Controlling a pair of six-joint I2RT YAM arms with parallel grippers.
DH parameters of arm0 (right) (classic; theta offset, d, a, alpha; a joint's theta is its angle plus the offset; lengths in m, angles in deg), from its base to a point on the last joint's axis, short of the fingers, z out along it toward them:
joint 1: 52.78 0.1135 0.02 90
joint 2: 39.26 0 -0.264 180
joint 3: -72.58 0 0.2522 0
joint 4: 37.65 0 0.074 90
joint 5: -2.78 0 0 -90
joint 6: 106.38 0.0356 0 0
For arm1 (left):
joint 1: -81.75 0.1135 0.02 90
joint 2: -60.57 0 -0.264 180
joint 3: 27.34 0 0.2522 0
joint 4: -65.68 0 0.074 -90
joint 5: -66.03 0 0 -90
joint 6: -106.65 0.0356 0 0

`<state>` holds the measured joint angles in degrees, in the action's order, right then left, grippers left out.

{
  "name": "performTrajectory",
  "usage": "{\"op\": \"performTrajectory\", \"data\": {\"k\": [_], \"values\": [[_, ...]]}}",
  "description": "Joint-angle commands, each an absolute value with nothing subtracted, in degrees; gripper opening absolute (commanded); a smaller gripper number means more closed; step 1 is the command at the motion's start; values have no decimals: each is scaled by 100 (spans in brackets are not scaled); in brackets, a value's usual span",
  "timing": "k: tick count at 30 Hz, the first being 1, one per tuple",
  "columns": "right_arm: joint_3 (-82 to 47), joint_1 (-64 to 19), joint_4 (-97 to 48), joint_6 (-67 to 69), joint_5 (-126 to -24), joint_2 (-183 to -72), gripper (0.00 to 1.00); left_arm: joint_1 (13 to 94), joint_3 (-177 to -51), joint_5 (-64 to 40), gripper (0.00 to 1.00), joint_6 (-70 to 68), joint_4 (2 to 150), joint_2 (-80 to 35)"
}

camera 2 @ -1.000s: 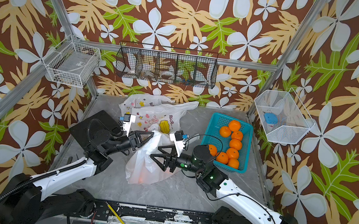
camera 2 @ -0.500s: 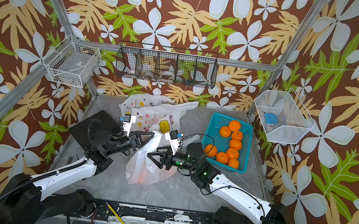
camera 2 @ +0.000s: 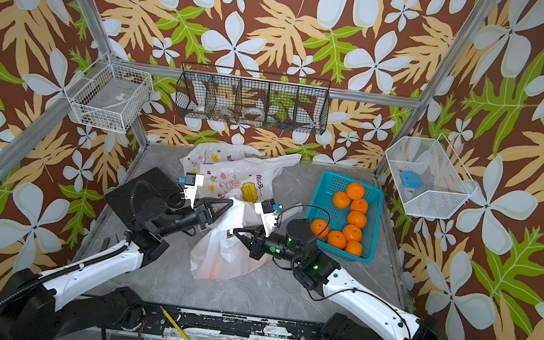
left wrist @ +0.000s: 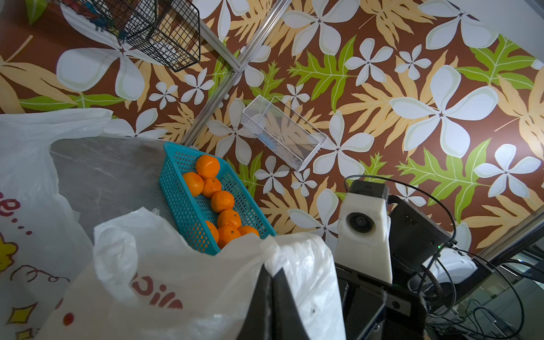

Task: Place the oranges into plastic bags & tie knots
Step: Tie the plastic bag at the center of the board.

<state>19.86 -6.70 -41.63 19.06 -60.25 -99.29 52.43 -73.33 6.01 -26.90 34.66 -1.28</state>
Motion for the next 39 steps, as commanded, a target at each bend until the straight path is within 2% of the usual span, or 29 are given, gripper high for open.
{"op": "performTrajectory", "data": {"k": [1, 9, 14, 19, 24, 30, 39], "values": [[2002, -668, -3354, 1532, -6779, -9698, 0, 5294, -7495, -34, 0, -2140, 4063, 116], [1794, -667, -1414, 1215, -8934, -9369, 0, 5327, -7859, -1395, 0, -1277, 5742, 747], [1890, -668, -1137, 1157, -9756, -9420, 0, 5330, -7882, -2059, 0, -1054, 6591, 980], [1778, -670, -617, 1066, -10582, -9690, 0, 5333, -7831, -3230, 0, -861, 7604, 1204], [1745, -675, -493, 982, -11196, -10002, 0, 5331, -7651, -4095, 0, -765, 8113, 1320], [1766, -688, -386, 1078, -11965, -10350, 0, 5335, -7450, -4629, 0, -796, 8298, 1198], [2026, -1229, -517, 990, -11824, -10290, 0, 5334, -7357, -4954, 0, -796, 8450, 919]]}}
